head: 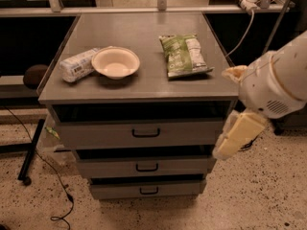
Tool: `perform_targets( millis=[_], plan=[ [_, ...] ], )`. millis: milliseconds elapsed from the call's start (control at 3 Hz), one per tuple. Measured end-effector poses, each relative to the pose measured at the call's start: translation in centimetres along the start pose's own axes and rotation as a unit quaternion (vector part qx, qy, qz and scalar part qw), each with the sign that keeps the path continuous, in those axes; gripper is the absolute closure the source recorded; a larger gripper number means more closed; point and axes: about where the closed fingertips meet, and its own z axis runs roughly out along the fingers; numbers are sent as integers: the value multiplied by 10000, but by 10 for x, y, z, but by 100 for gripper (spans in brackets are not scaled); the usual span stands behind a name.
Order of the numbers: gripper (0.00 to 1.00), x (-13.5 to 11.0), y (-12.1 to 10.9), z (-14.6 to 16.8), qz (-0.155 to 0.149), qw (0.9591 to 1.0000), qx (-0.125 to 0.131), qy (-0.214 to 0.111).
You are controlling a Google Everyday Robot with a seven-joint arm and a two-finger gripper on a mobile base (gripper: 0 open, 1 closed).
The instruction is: Open top drawer
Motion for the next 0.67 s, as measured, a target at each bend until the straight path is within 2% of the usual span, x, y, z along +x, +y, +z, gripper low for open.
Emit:
perform_targets(
  millis=[333, 667],
  plan=[
    [0, -16, 10, 33, 23, 9985, 167, -523],
    [0, -24, -2, 35, 61, 9969, 425, -661]
  ],
)
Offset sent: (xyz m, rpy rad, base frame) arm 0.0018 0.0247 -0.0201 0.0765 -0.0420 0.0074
